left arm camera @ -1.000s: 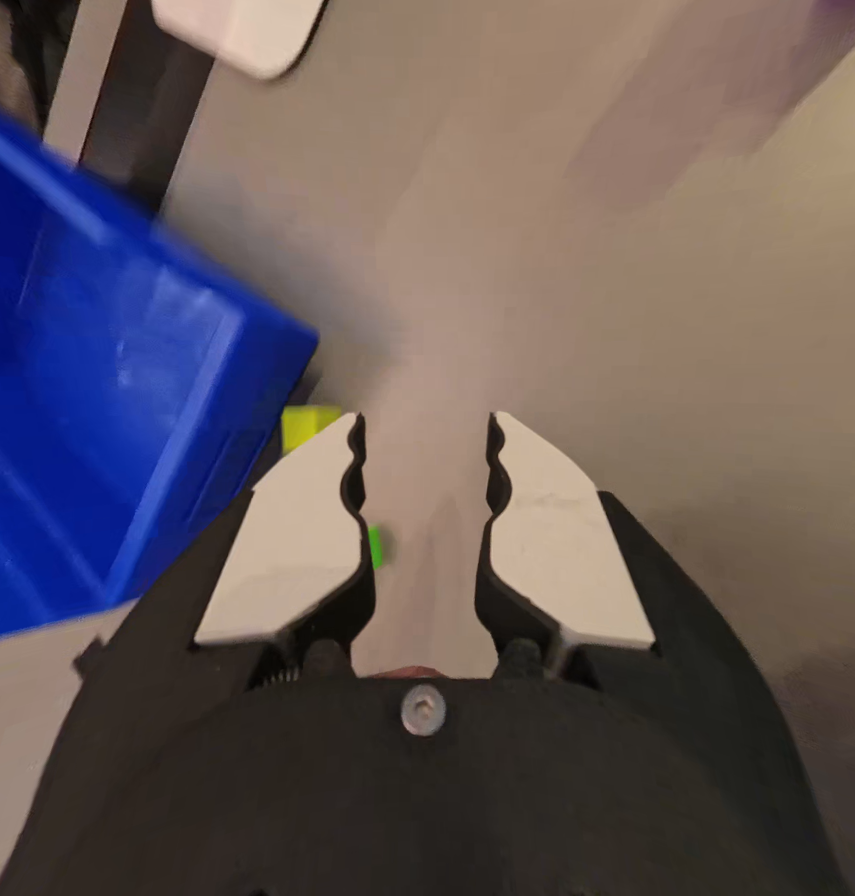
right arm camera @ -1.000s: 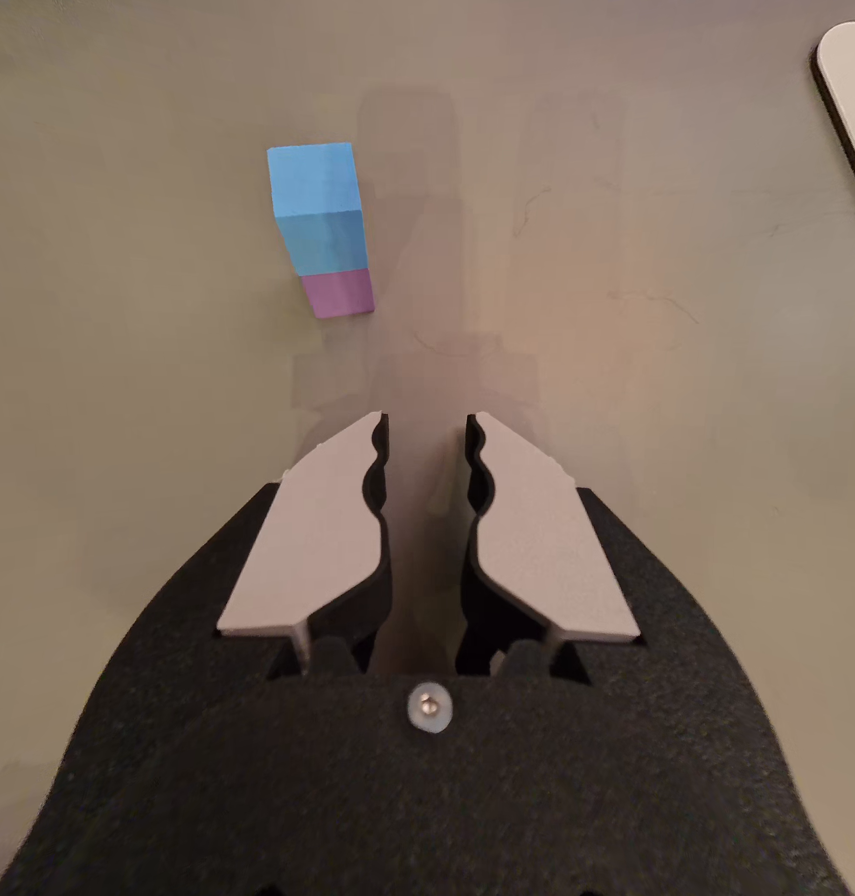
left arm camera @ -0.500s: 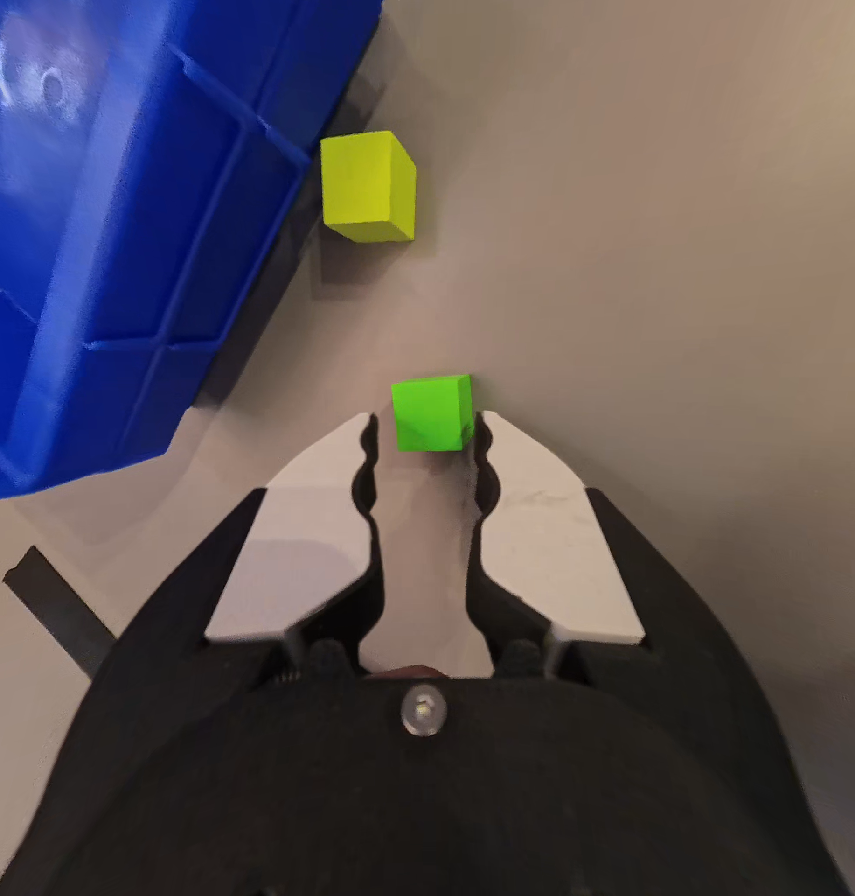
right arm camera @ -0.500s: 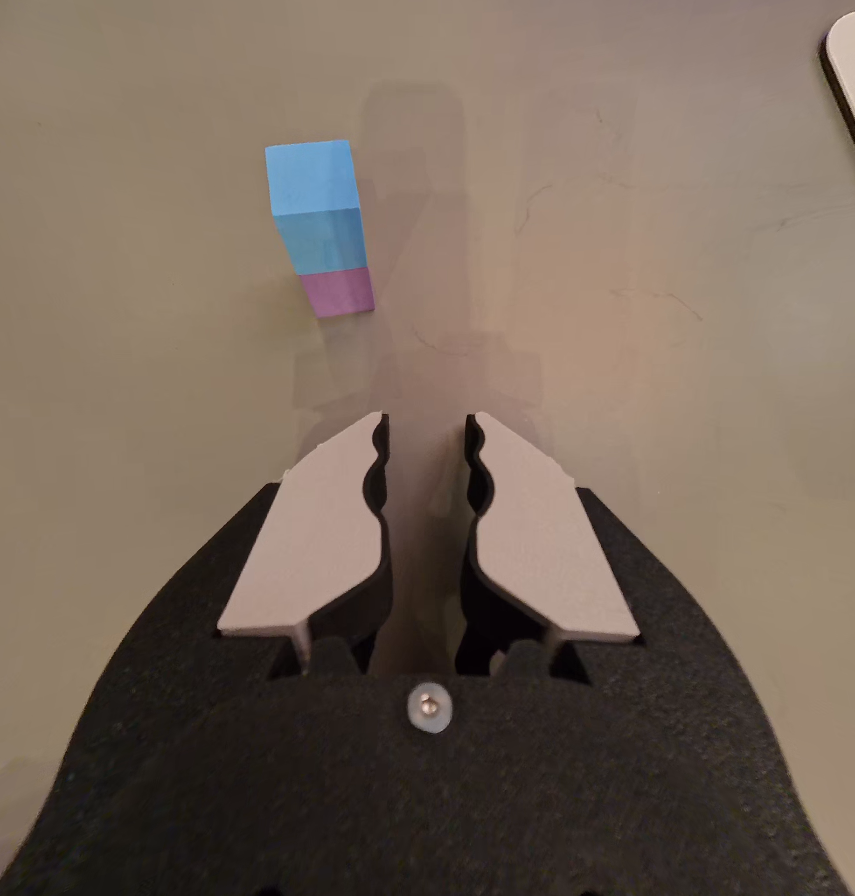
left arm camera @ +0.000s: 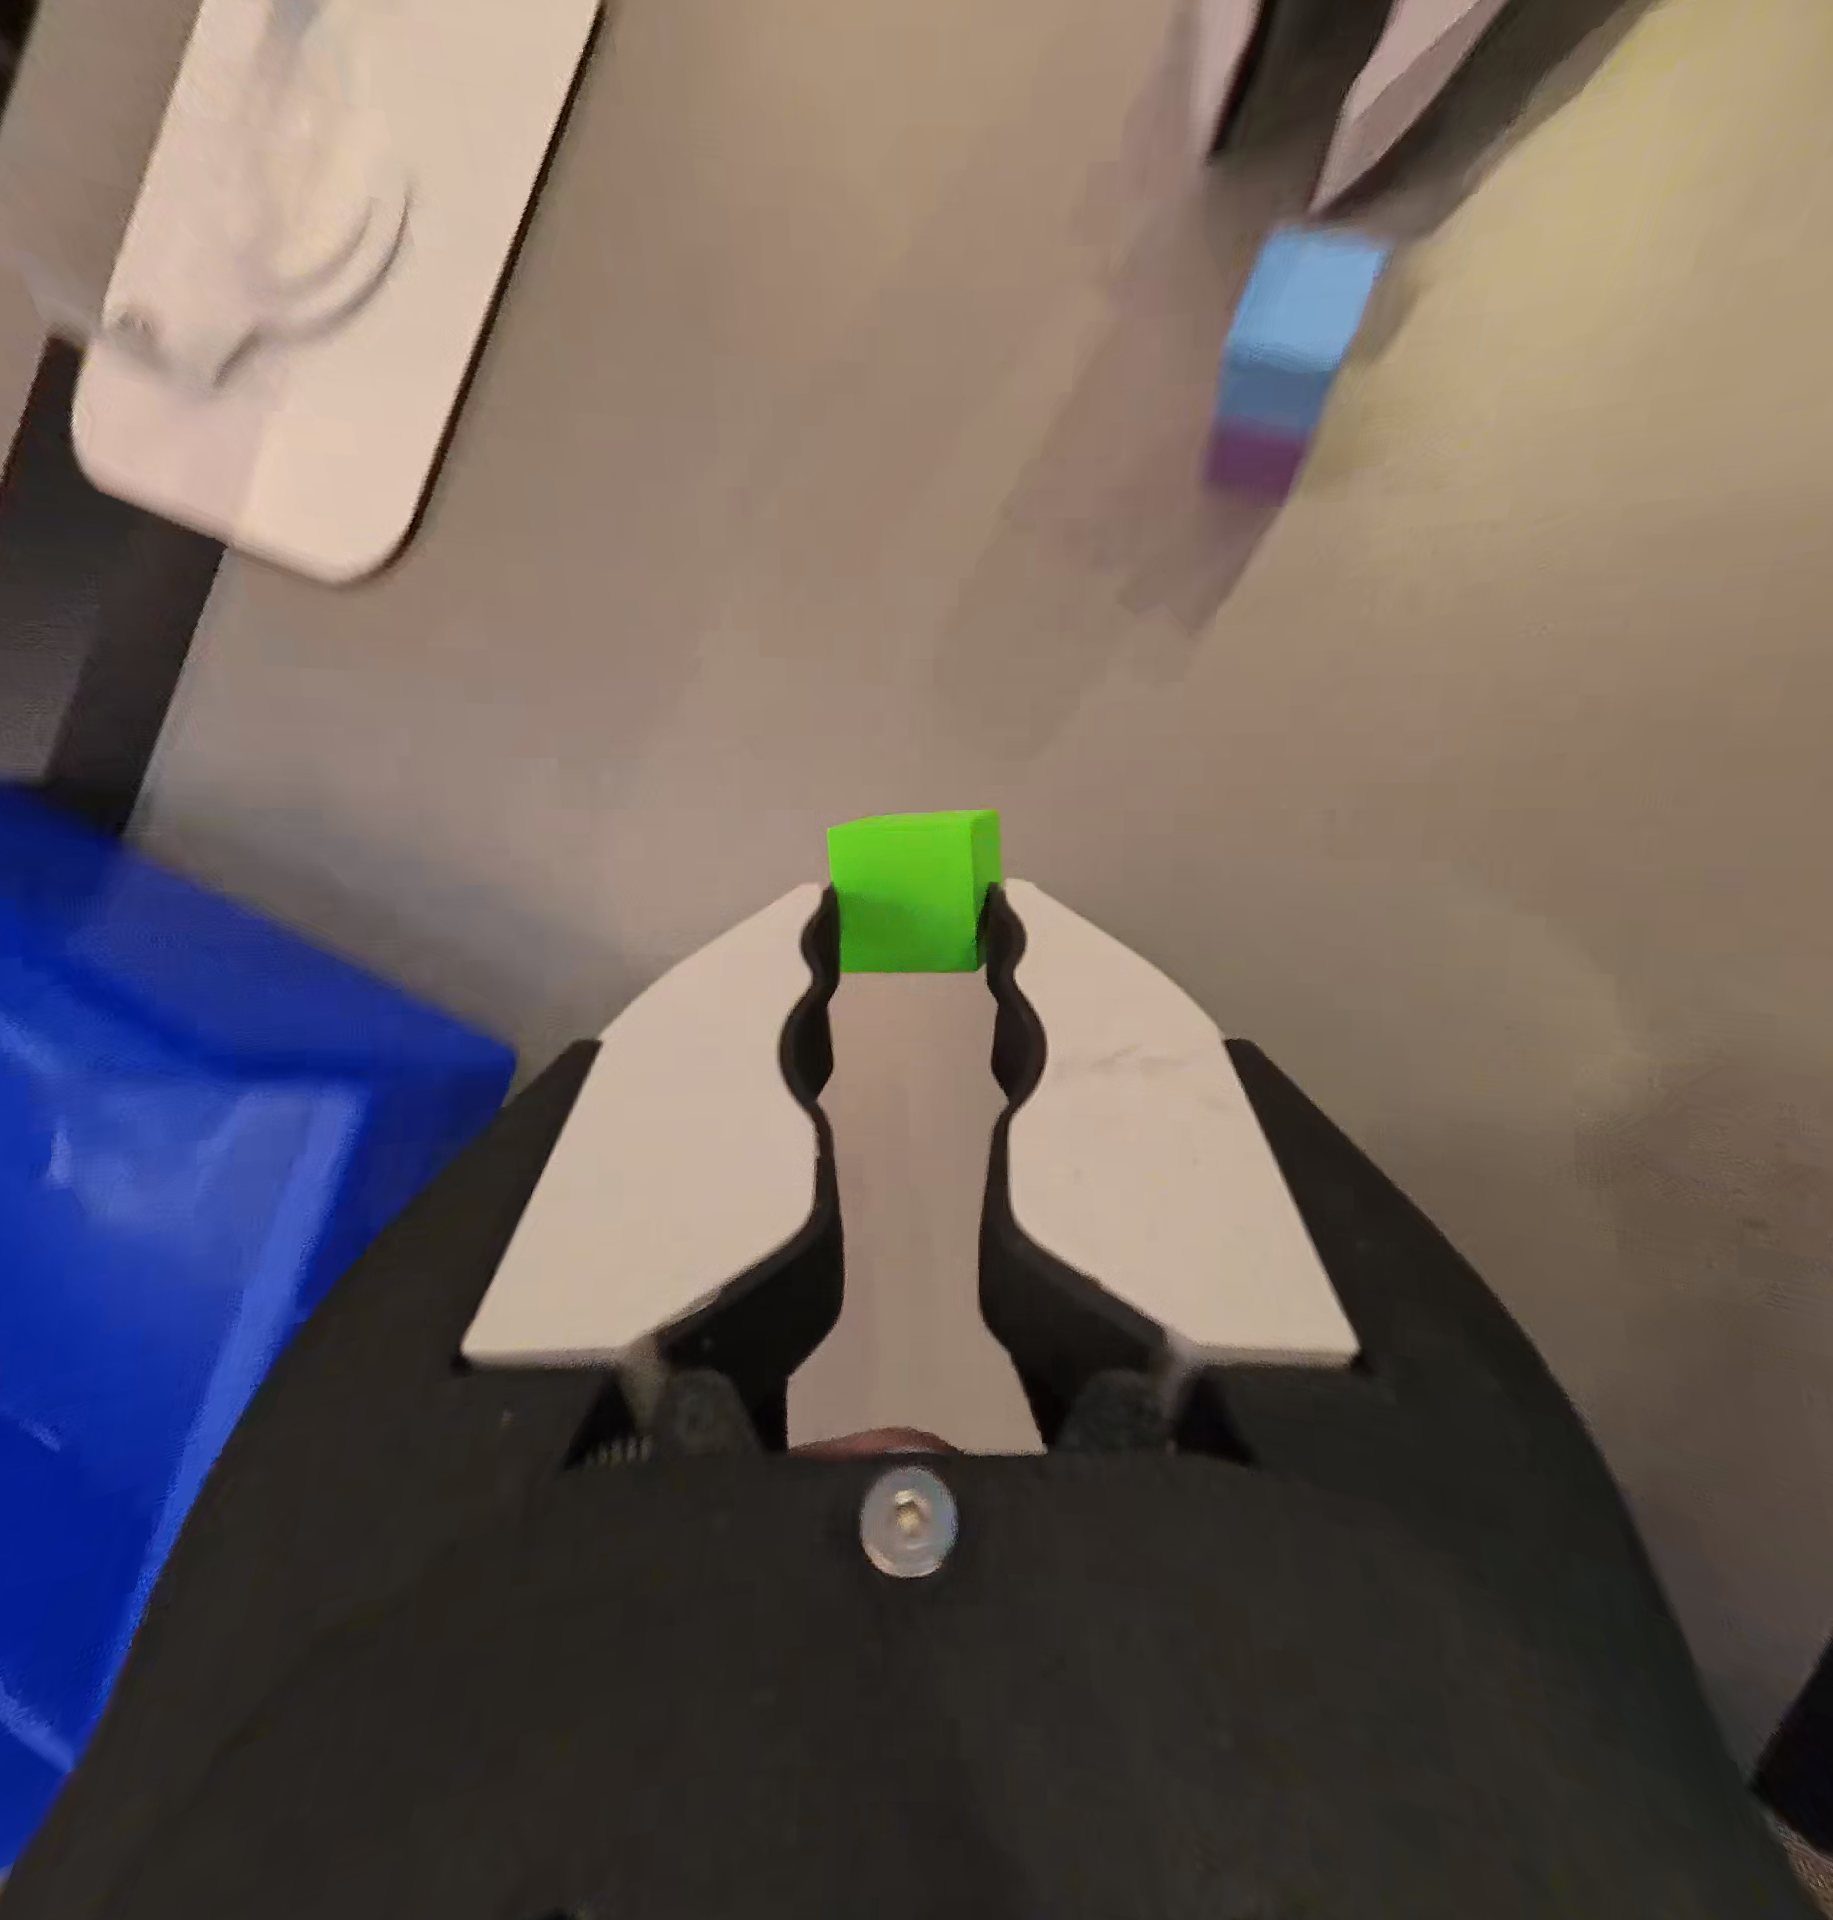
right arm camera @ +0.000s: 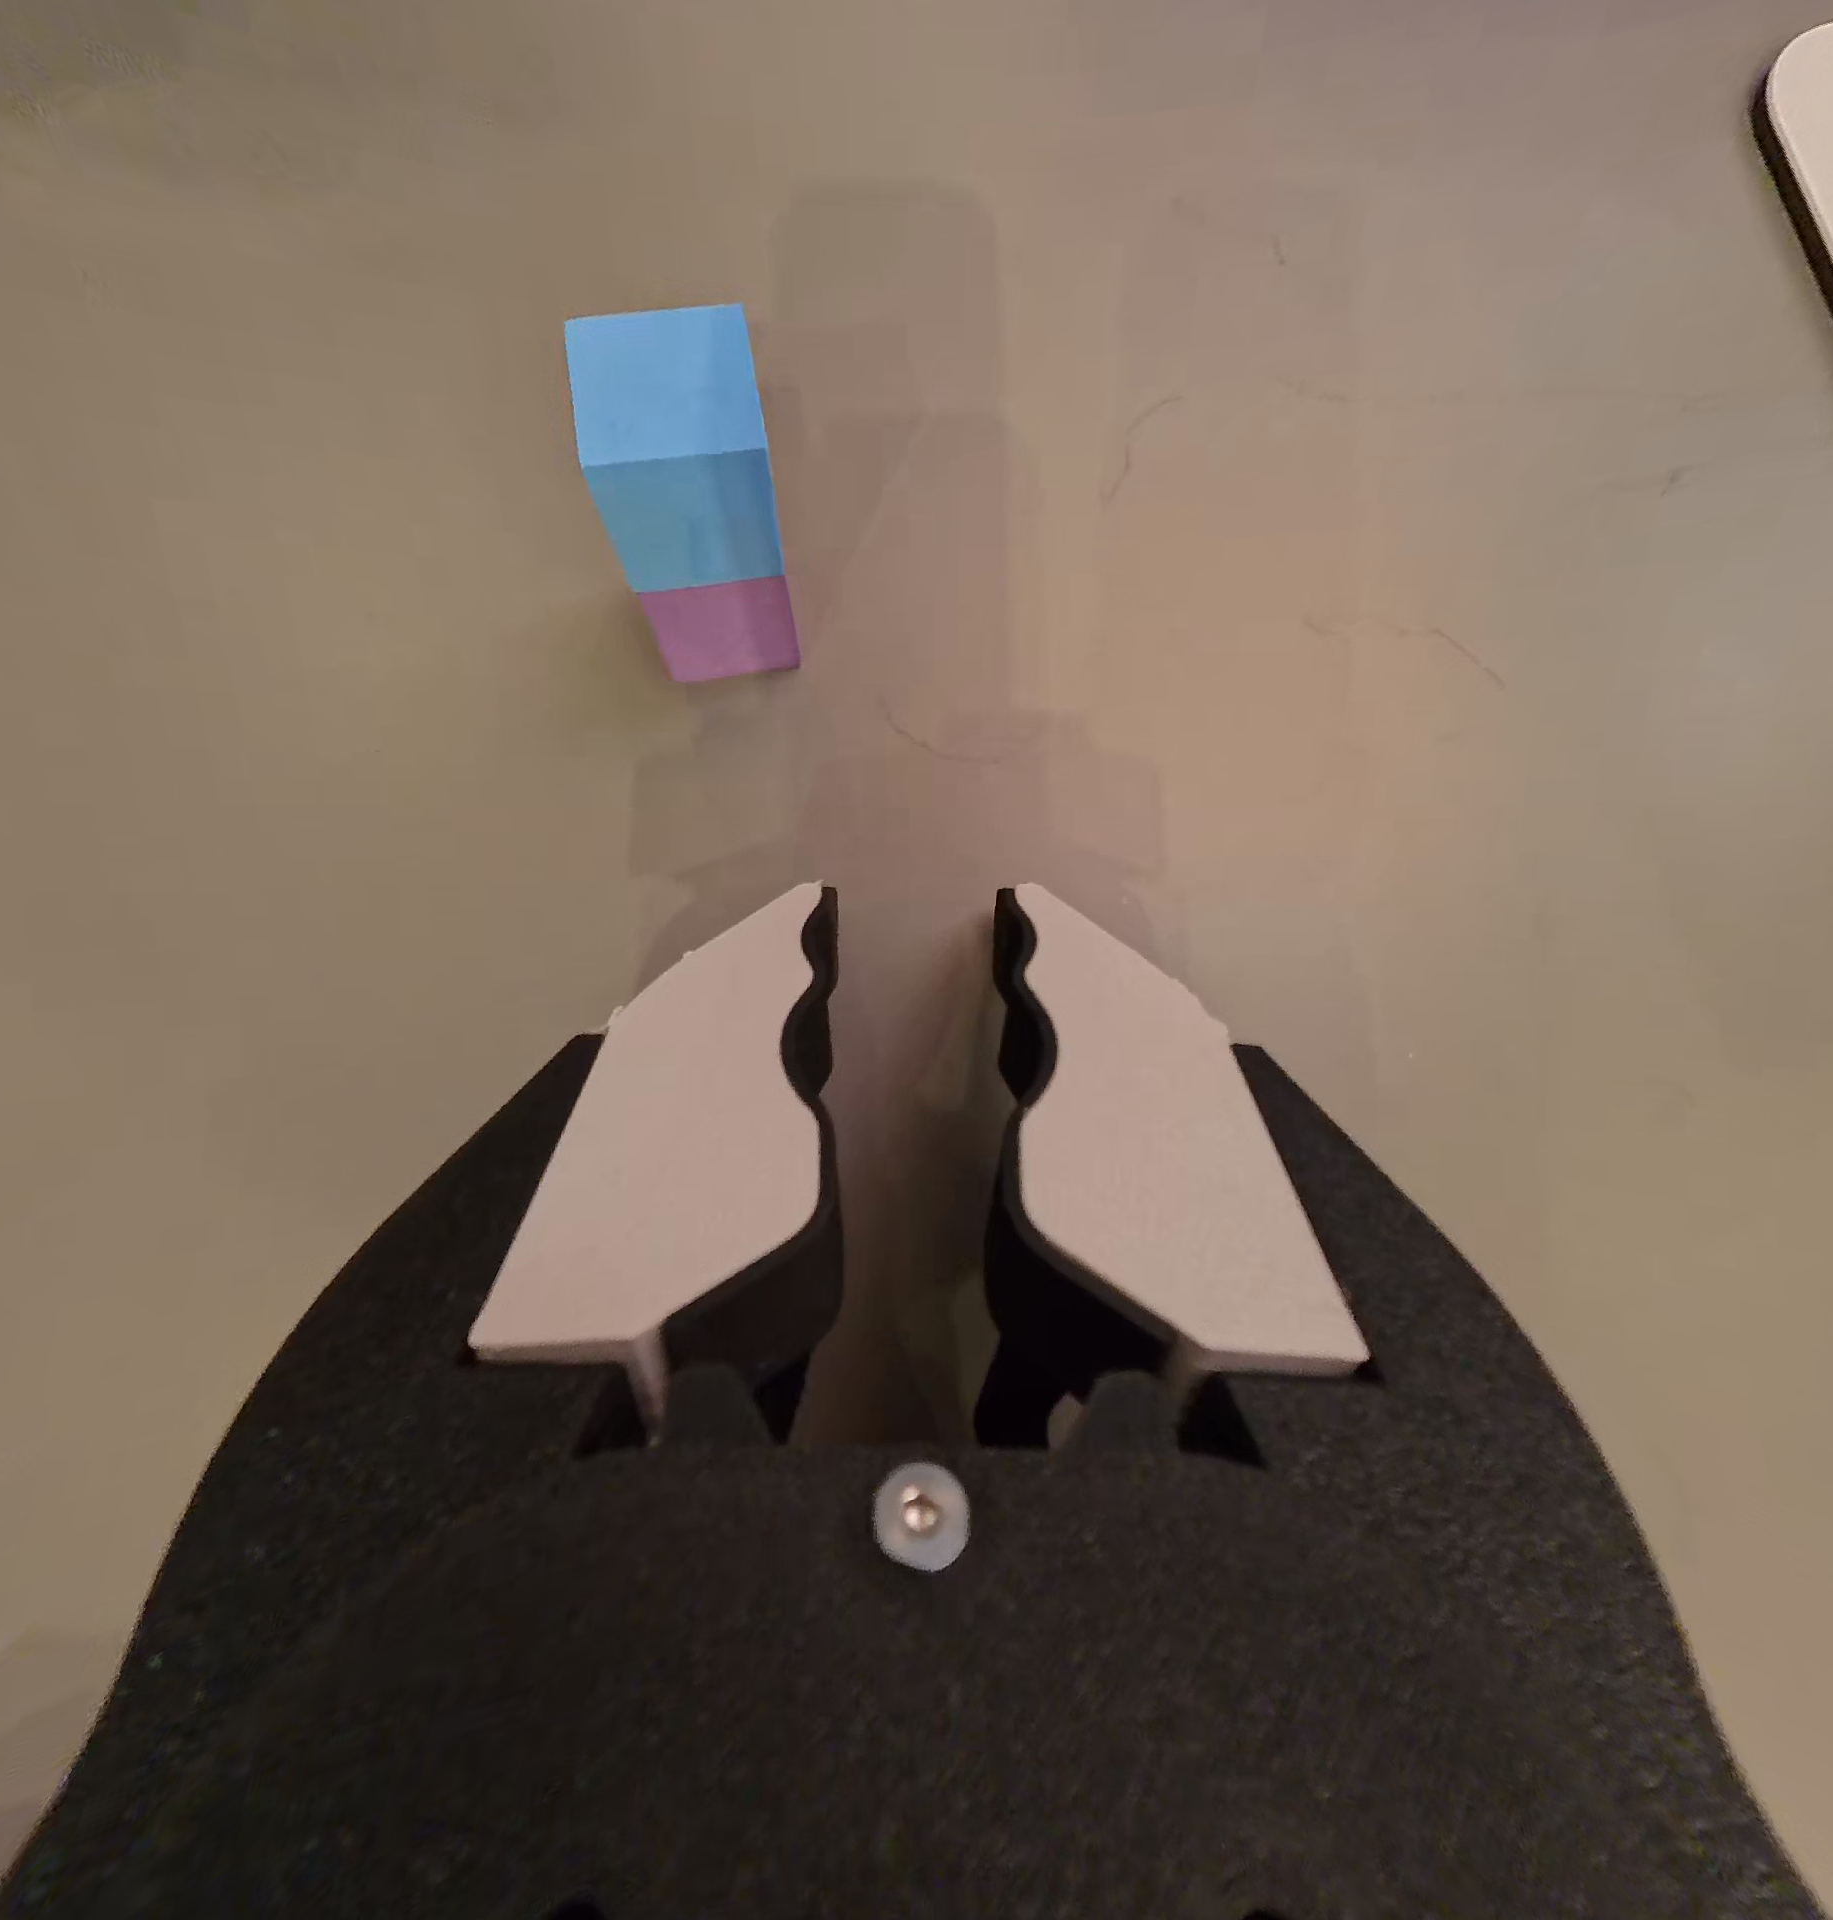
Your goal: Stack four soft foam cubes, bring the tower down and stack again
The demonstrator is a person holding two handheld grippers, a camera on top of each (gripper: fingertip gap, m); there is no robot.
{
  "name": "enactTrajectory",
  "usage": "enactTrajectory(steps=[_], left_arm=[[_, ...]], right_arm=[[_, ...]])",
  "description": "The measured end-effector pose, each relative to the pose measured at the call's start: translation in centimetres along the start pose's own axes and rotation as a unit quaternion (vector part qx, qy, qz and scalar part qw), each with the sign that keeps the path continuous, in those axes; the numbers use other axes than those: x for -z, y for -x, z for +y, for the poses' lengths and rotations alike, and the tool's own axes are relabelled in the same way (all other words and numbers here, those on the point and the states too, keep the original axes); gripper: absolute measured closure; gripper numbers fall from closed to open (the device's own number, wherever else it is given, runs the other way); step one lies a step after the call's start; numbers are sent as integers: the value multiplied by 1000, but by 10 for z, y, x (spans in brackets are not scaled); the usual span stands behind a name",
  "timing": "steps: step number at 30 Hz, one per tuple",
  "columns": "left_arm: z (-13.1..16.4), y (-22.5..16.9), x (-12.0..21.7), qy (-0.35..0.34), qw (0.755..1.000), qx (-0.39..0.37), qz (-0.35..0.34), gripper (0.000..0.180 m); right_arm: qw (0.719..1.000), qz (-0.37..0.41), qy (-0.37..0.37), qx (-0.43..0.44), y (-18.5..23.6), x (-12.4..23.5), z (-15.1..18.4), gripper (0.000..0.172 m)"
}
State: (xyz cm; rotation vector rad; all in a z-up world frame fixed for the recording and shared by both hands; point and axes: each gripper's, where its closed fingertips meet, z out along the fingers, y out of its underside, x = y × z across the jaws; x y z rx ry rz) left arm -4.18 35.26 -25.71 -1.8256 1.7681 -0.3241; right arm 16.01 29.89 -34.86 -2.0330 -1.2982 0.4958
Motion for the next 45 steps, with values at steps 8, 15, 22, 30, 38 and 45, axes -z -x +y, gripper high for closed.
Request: enactTrajectory(steps=[8,15,22,30,38,45], left_arm=[[-85,-53,-37,-5,993,-113,41,154],[-100,-67,-63,11,987,-147,65,154],[-103,-74,-73,21,981,-174,77,154],[-99,-77,-80,34,979,-183,83,154],[-98,-76,-82,36,979,-184,78,154],[-97,-75,-83,42,978,-192,75,154]], right_arm=[[1000,0,-1,1,0,0,0,144],[1000,-1,-2,0,0,0,0,144],[1000,-2,-2,-3,0,0,0,144],[1000,-3,0,-2,0,0,0,144],[1000,-3,1,-1,0,0,0,144],[1000,-3,1,-1,0,0,0,144]])
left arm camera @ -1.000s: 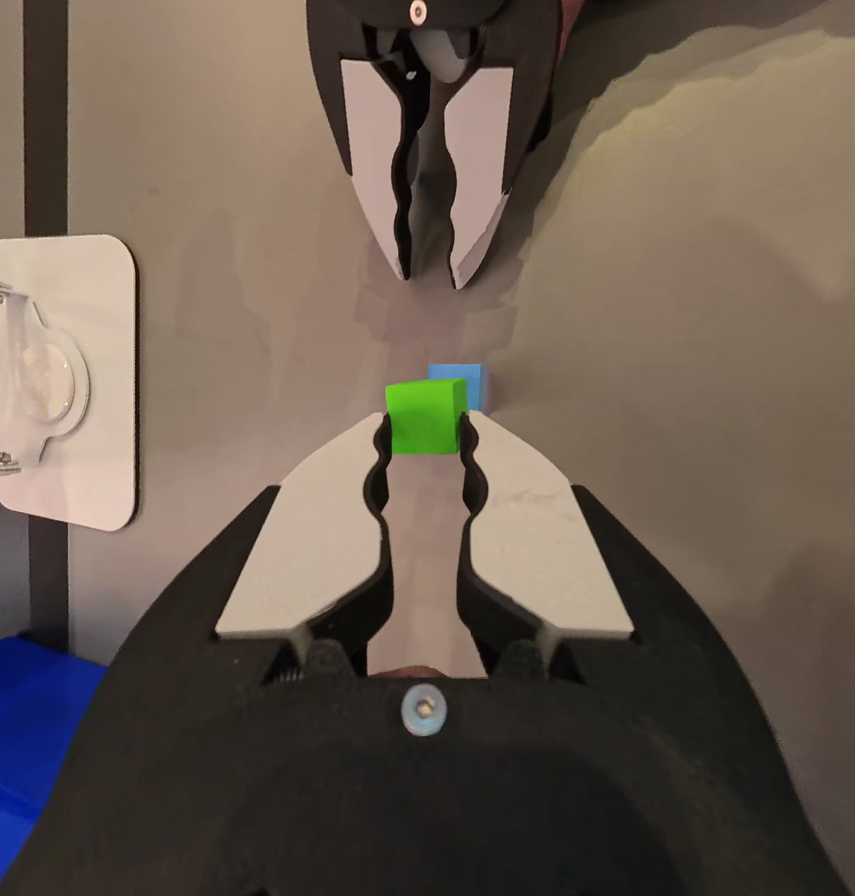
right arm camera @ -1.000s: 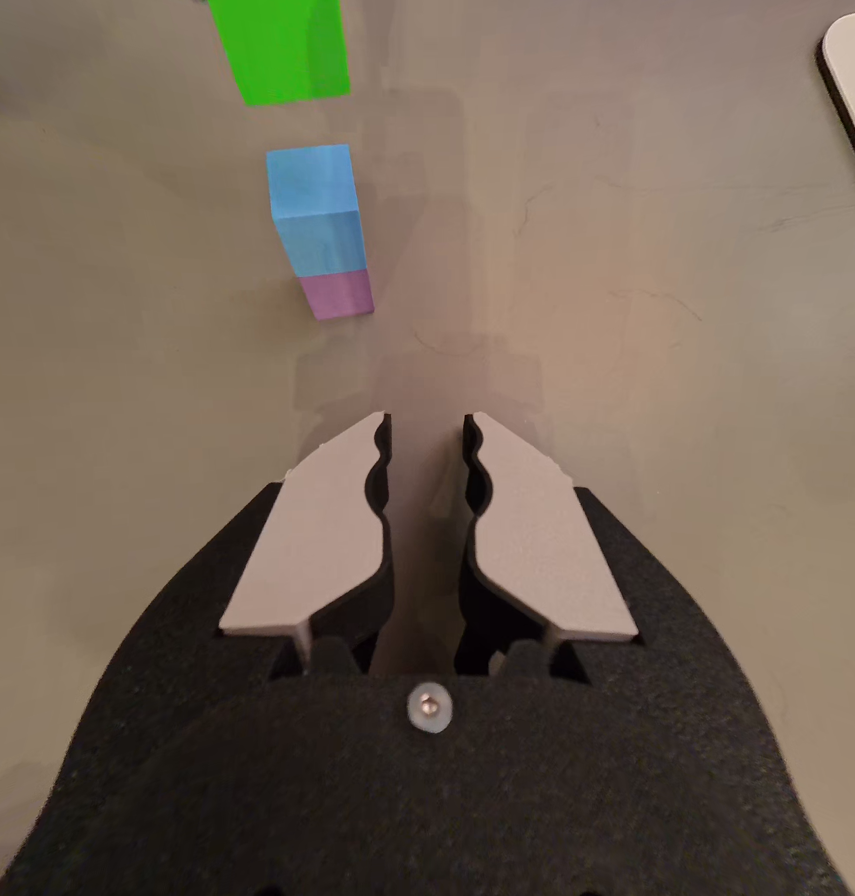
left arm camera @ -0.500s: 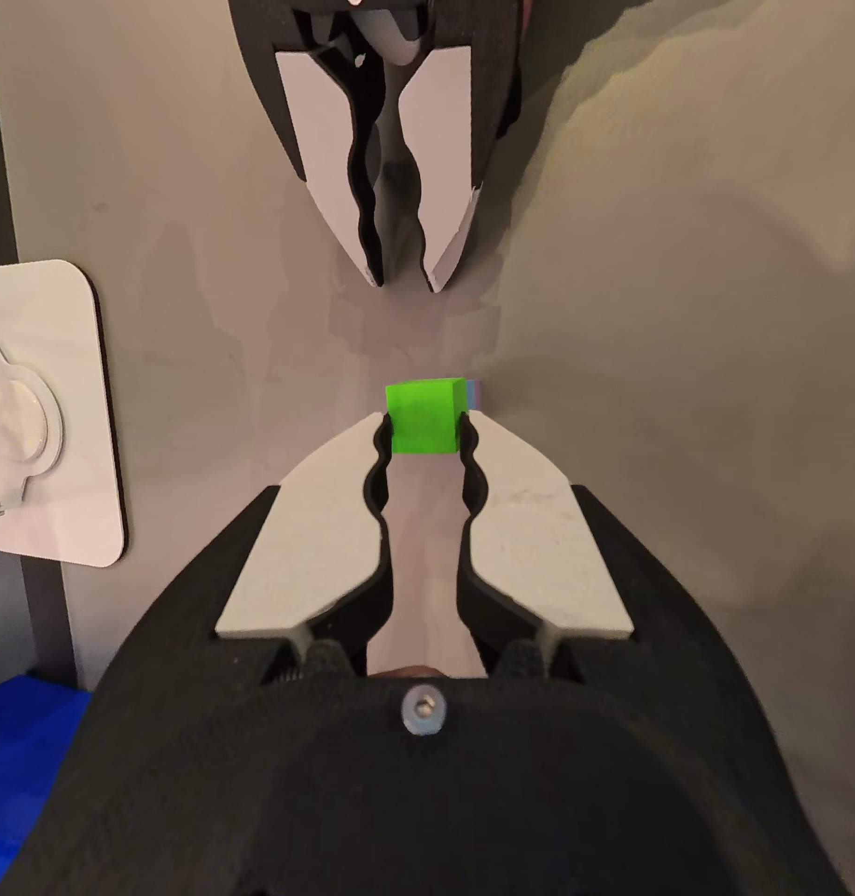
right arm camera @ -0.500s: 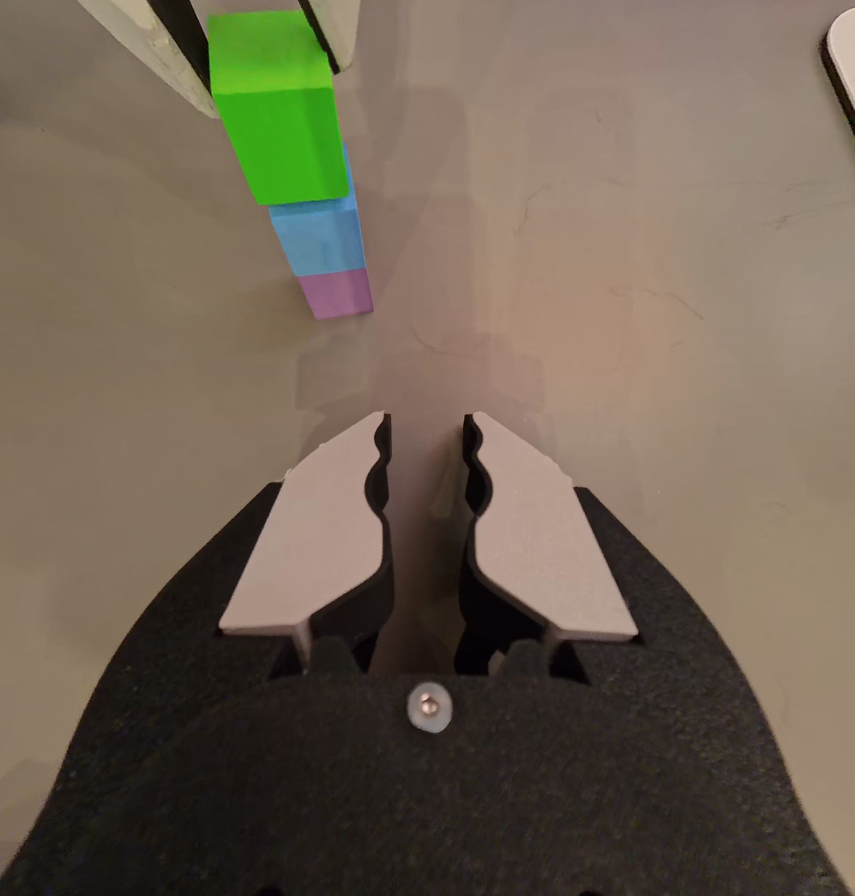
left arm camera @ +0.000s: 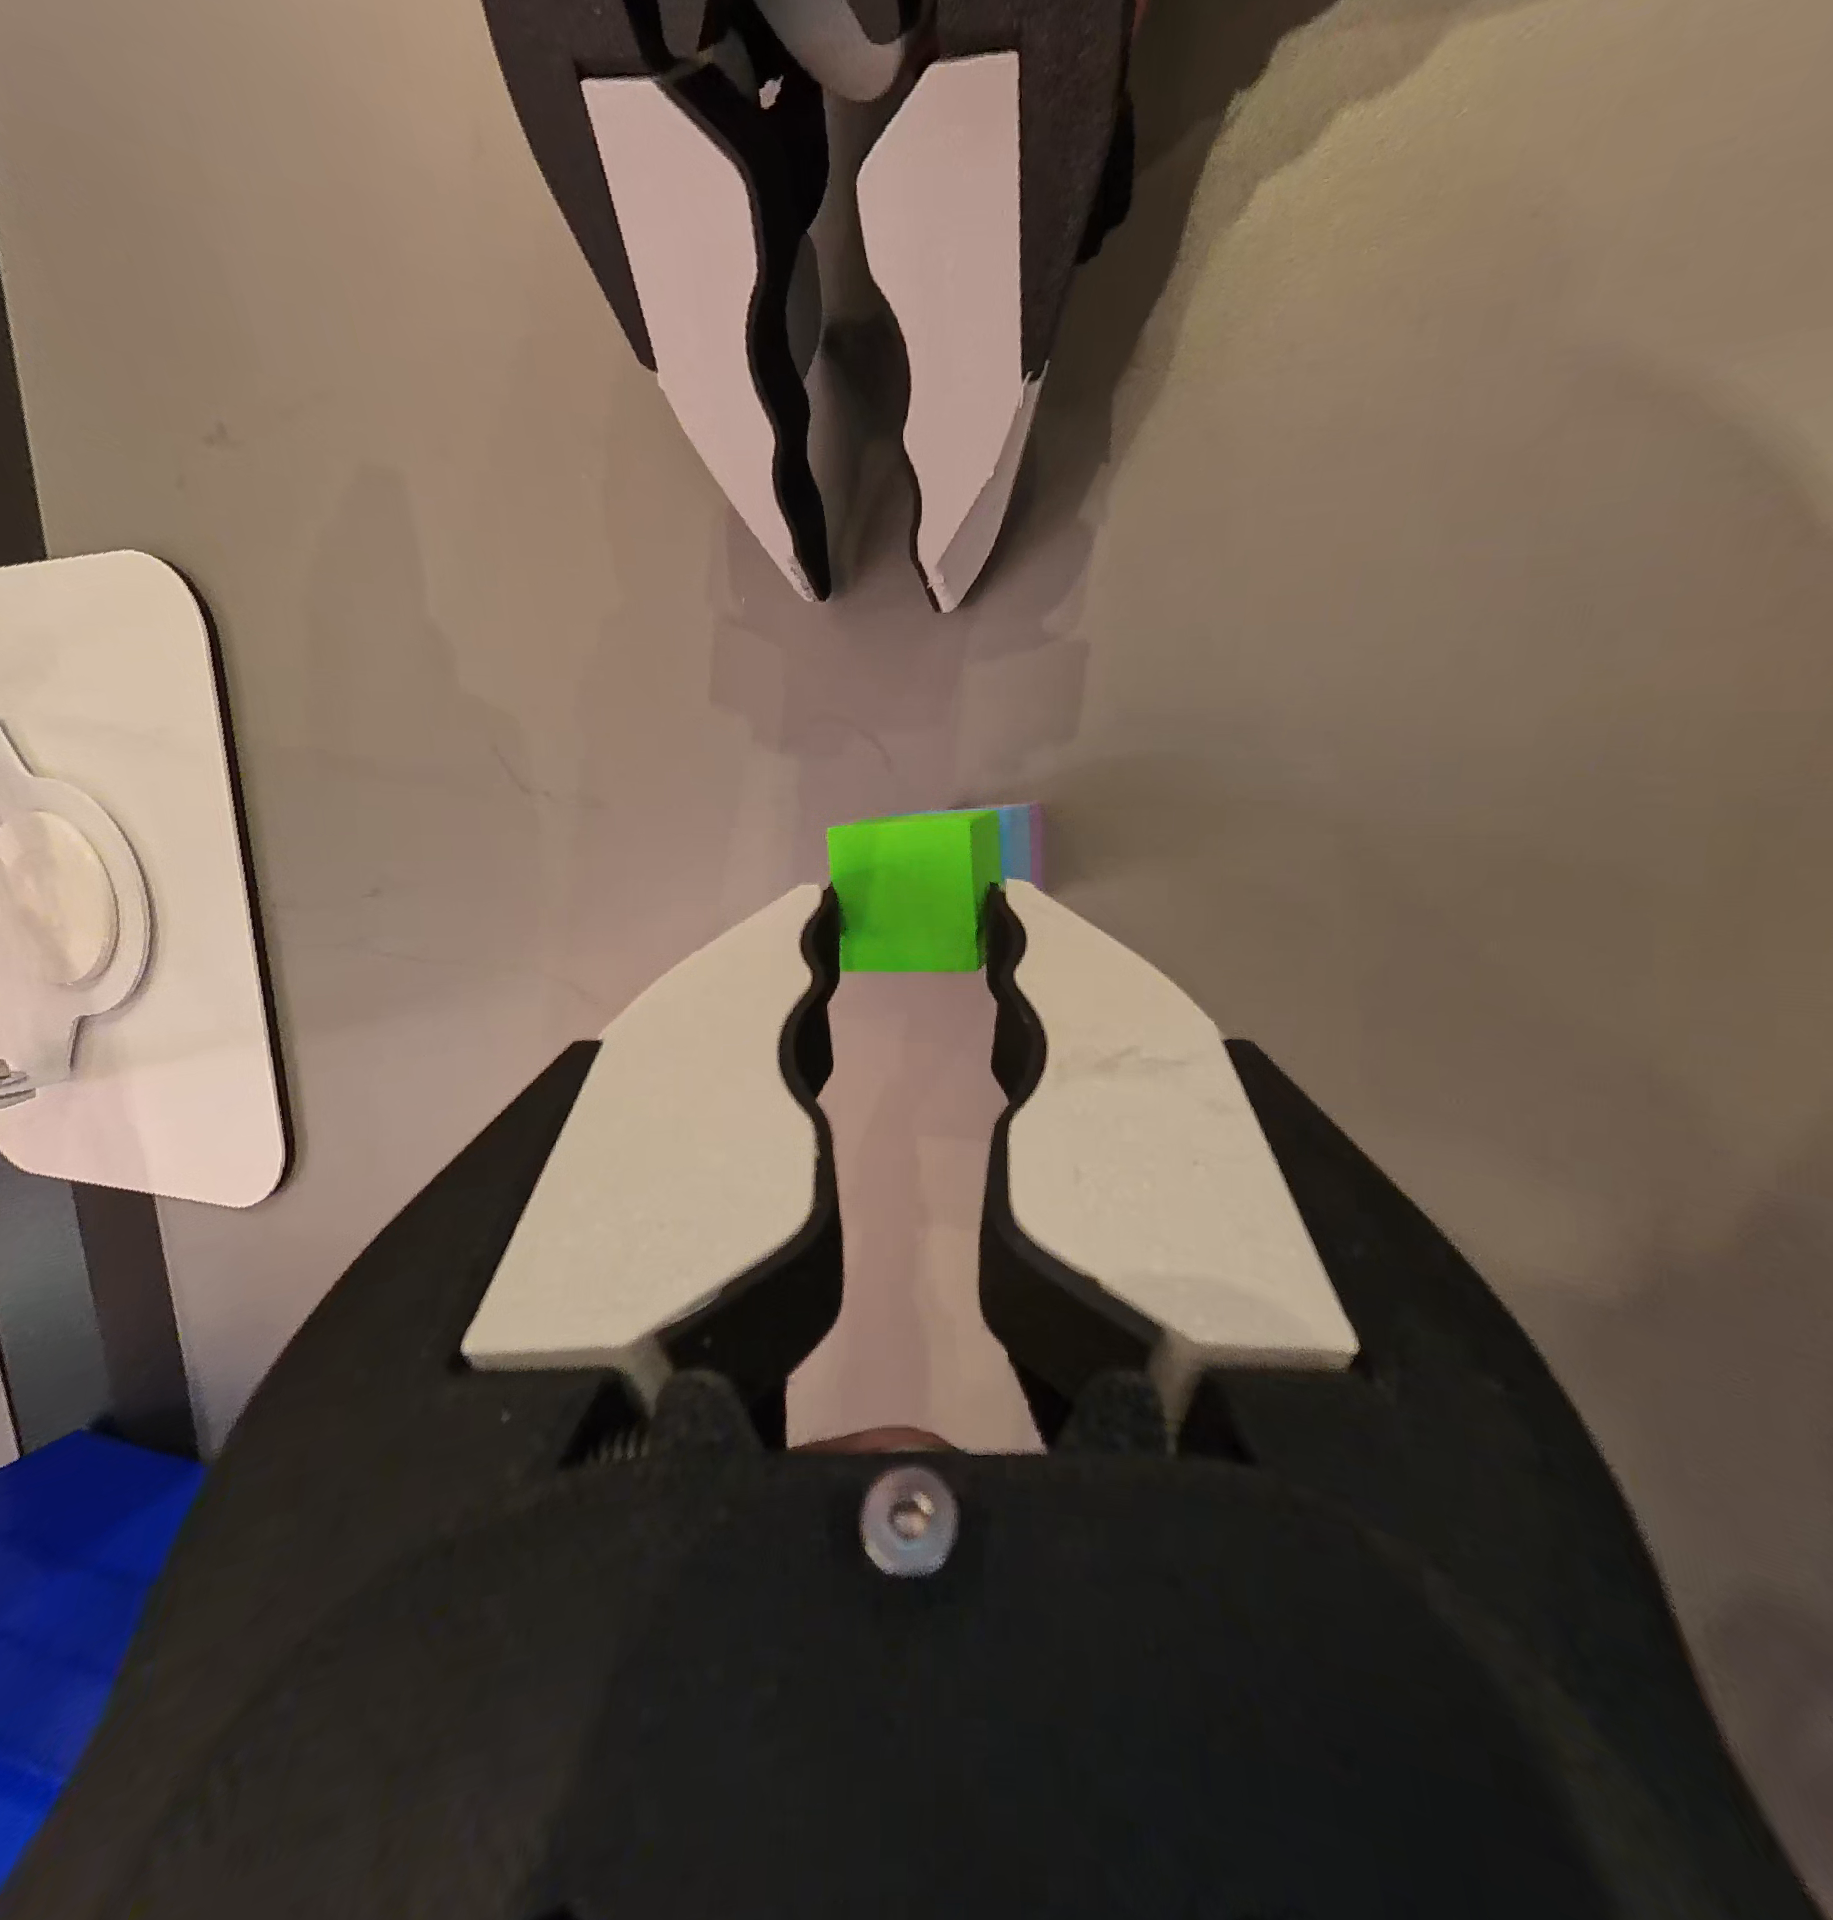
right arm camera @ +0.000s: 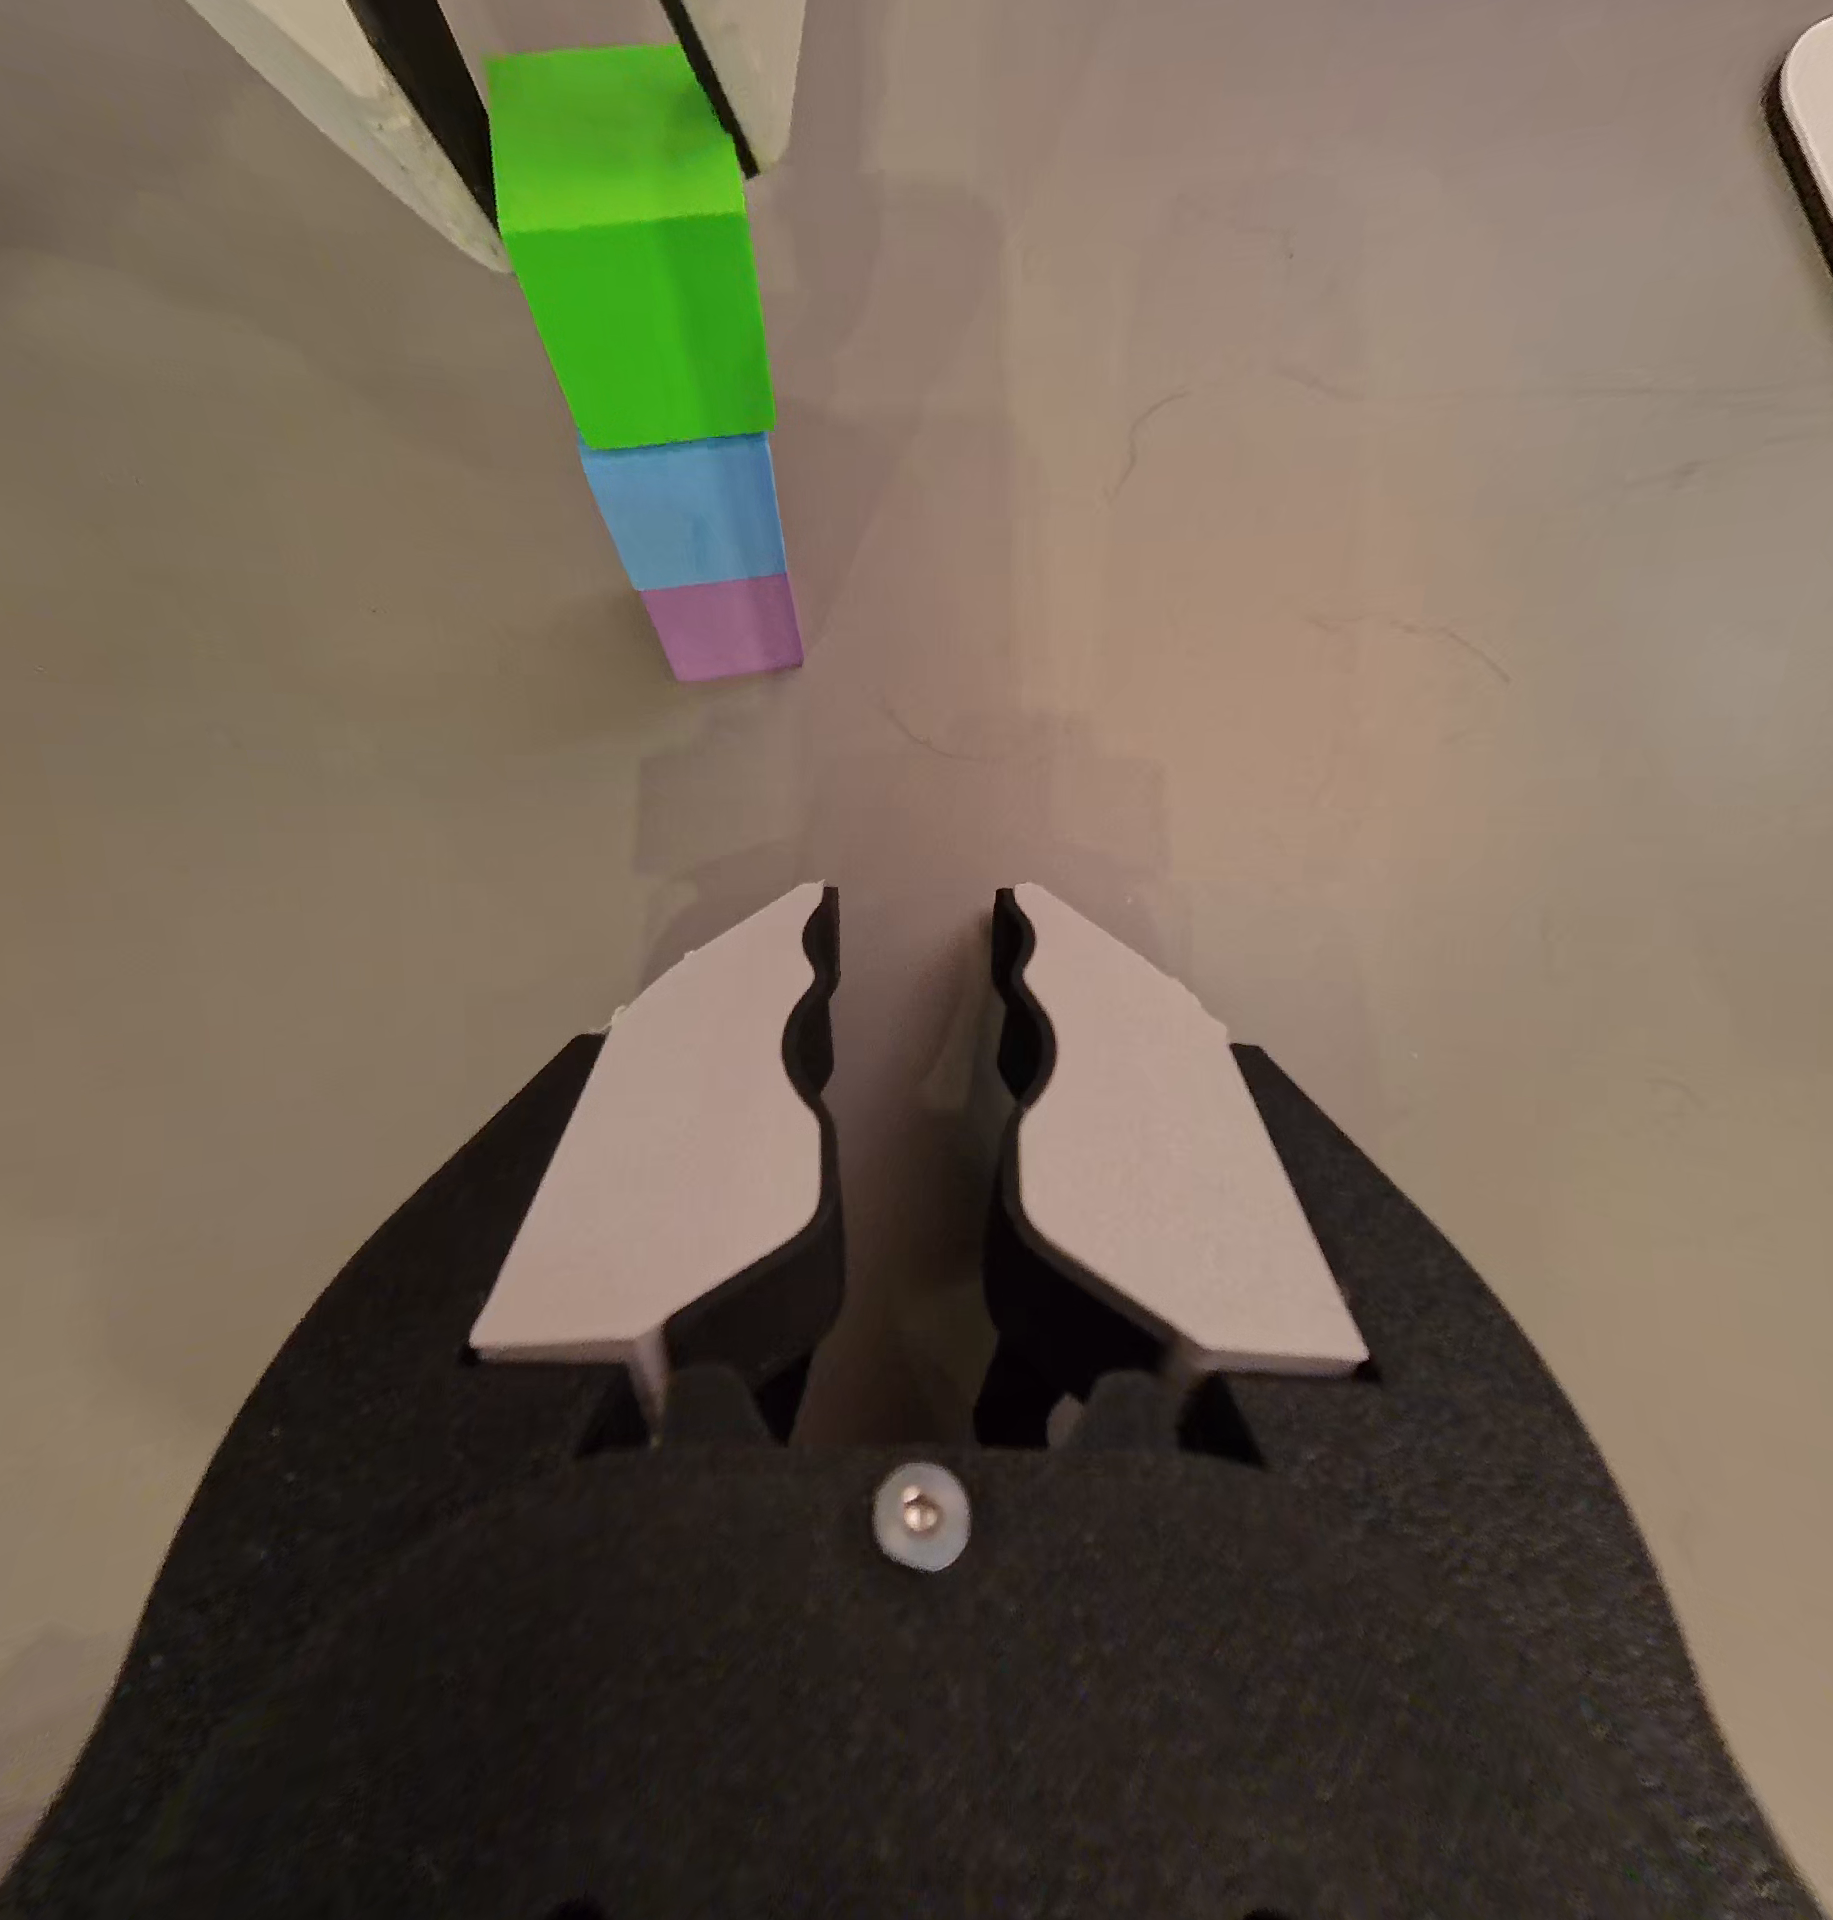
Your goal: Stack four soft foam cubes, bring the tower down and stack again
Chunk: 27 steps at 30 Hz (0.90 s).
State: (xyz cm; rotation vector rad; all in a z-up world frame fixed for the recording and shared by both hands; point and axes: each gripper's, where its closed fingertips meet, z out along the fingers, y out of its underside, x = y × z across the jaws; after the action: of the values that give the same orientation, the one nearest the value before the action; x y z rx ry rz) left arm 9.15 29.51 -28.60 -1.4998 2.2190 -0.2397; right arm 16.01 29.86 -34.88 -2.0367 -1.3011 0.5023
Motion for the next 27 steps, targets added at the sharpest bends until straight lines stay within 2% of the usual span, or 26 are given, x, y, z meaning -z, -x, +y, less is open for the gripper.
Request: enactTrajectory(steps=[25,27], left_arm=[[1,-2,0,-7,1000,-1,1,153],[1,-2,0,-6,1000,0,2,146]], right_arm=[[1000,0,1,1,0,0,0,144],[1000,0,1,1,0,0,0,144]])
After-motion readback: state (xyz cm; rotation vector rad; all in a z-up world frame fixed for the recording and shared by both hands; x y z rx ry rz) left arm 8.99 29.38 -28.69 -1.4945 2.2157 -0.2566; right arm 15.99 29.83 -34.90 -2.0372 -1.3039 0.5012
